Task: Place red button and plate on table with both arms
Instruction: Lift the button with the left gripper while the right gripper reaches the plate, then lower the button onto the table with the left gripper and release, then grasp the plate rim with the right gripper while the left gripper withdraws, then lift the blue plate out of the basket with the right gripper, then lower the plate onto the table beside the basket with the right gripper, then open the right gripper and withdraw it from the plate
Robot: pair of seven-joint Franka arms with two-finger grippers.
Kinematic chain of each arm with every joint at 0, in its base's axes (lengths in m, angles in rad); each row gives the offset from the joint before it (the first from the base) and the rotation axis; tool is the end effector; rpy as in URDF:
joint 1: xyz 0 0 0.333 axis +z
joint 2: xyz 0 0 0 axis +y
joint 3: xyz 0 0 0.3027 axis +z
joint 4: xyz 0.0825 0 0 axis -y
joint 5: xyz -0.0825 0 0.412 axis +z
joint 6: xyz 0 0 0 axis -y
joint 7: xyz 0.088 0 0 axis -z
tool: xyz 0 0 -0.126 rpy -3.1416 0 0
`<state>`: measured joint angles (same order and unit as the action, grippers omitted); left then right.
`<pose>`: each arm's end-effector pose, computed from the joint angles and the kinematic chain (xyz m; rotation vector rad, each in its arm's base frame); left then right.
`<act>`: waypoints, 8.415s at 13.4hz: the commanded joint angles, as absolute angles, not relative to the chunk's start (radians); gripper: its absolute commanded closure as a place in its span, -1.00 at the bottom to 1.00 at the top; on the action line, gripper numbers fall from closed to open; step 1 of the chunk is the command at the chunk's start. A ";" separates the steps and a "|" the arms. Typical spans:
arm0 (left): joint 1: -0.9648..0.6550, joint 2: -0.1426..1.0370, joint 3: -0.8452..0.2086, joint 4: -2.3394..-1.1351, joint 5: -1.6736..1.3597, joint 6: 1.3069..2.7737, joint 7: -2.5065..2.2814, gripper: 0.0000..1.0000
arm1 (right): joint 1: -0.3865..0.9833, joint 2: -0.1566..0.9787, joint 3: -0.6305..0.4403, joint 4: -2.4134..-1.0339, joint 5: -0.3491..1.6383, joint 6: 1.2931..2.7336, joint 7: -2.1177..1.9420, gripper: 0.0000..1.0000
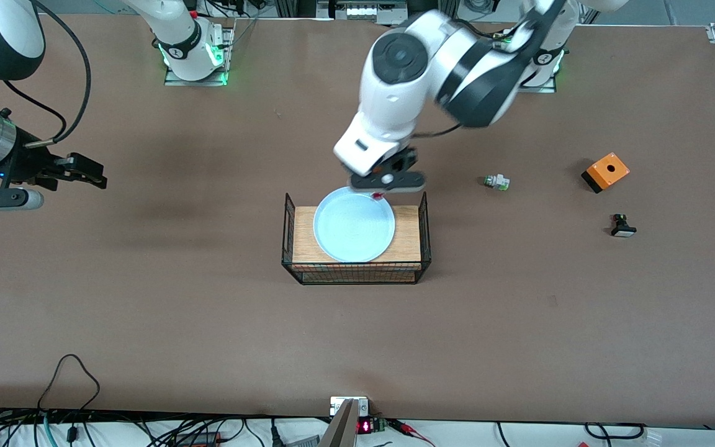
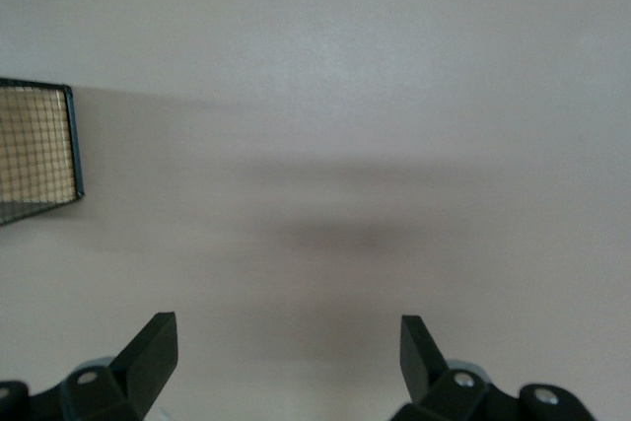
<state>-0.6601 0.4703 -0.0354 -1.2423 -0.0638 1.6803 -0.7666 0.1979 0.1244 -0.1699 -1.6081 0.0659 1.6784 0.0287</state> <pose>0.5466 -0.4596 0.4606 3.0989 0.1282 -0.1192 0.6195 0.0295 0.5088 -3.0977 0.0136 0.0829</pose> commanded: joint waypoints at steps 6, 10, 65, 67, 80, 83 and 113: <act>-0.317 0.472 -0.044 -1.320 0.028 1.382 -0.110 0.88 | 0.363 0.132 -0.170 -1.601 0.083 1.673 0.415 -1.00; -0.216 0.486 -0.043 -1.520 0.107 1.599 0.026 0.89 | 0.507 0.163 -0.170 -1.600 0.106 1.701 0.705 -1.00; 0.041 -0.017 -0.110 -1.733 0.017 1.664 0.037 -1.00 | 0.796 0.302 -0.189 -1.490 0.290 1.907 1.479 1.00; 0.043 -0.014 -0.117 -1.726 0.024 1.670 0.037 -1.00 | 0.731 0.266 -0.189 -1.488 0.298 1.847 1.410 1.00; 0.054 -0.009 -0.123 -1.727 0.026 1.647 0.040 -1.00 | 0.219 0.268 -0.179 -1.549 0.129 1.695 0.173 1.00; 0.052 -0.011 -0.126 -1.727 0.025 1.644 0.040 -1.00 | 0.187 0.267 -0.181 -1.635 0.017 1.750 -0.009 1.00; 0.055 -0.009 -0.127 -1.717 0.017 1.612 0.032 -1.00 | 0.219 0.272 -0.137 -1.644 0.031 1.725 0.101 -1.00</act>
<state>0.0501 -0.0169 -0.1250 -1.7447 0.0251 1.6366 0.0261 0.2211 0.2639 -0.1320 -1.7697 0.0292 1.8481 0.0804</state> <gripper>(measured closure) 0.000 0.000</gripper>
